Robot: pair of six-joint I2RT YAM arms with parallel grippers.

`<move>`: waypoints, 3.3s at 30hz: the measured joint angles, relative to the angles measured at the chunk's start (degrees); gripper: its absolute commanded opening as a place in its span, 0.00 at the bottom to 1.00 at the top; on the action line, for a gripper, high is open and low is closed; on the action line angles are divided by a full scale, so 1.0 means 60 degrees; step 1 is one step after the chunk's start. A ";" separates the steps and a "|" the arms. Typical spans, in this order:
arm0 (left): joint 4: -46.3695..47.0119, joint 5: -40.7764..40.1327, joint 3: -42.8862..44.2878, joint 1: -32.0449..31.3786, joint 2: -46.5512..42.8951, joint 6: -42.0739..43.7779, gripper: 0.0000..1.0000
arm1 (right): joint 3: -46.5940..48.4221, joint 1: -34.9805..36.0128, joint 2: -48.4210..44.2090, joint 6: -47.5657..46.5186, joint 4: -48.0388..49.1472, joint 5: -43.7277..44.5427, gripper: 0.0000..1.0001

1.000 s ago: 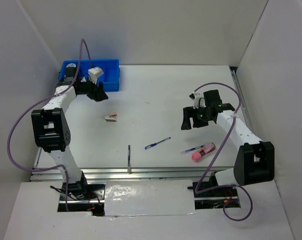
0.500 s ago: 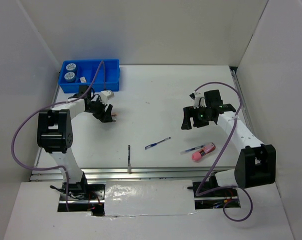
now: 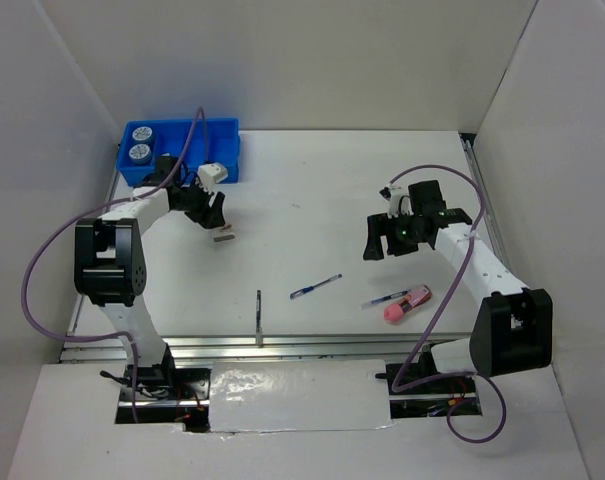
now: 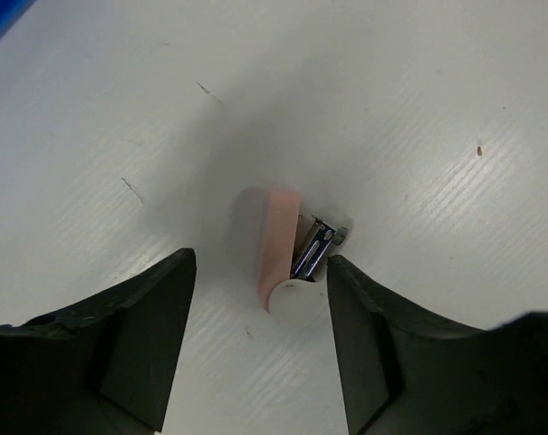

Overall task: Sort the stationery into containers
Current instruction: Pick up the stapler from the center of the board, then place the stapler in the storage box.

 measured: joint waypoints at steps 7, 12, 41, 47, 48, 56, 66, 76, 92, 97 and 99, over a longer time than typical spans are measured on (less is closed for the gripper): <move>-0.0357 0.0219 0.0131 0.0000 0.0087 0.0339 0.88 | 0.0000 0.0004 0.0000 -0.0004 0.0000 -0.0004 0.81; -0.0554 0.0346 -0.0087 0.0000 0.0087 0.0765 0.92 | 0.0000 0.0022 0.0000 -0.0004 -0.0004 -0.0007 0.81; -0.0514 -0.0750 -0.0229 -0.0943 0.0627 0.2044 0.64 | 0.0004 0.0142 0.0164 -0.0004 -0.0015 -0.0004 0.81; -0.0656 -0.0790 -0.0025 -0.0827 0.0627 0.1949 0.37 | 0.0004 0.0142 0.0164 -0.0007 -0.0015 -0.0004 0.81; -0.0721 -0.0798 0.0069 -0.0787 0.0627 0.1923 0.32 | 0.0004 0.0142 0.0164 -0.0007 -0.0015 -0.0004 0.81; -0.0787 -0.0576 0.1679 0.0401 0.0739 0.0317 0.13 | 0.0004 0.0142 0.0168 -0.0011 -0.0011 -0.0007 0.81; 0.2550 -0.1978 0.3861 0.1537 0.0976 -0.3071 0.00 | 0.0004 0.0164 0.0557 -0.0033 -0.0007 -0.0011 0.81; 0.4233 -0.3140 0.5180 0.1537 0.3177 -0.4371 0.05 | 0.0004 0.0153 0.0663 -0.0040 0.0000 -0.0007 0.81; 0.4382 -0.3668 0.6349 0.1628 0.4317 -0.4783 0.72 | 0.0113 -0.0015 0.0860 -0.0051 -0.0073 -0.0022 0.85; 0.4299 -0.3774 0.6455 0.1657 0.4335 -0.4805 0.89 | 0.0168 -0.0073 0.0816 -0.0142 -0.0109 0.0182 0.88; 0.4226 -0.3774 0.6590 0.1687 0.4335 -0.4823 0.90 | 0.0226 -0.0109 0.0725 -0.0248 -0.0200 0.0262 0.88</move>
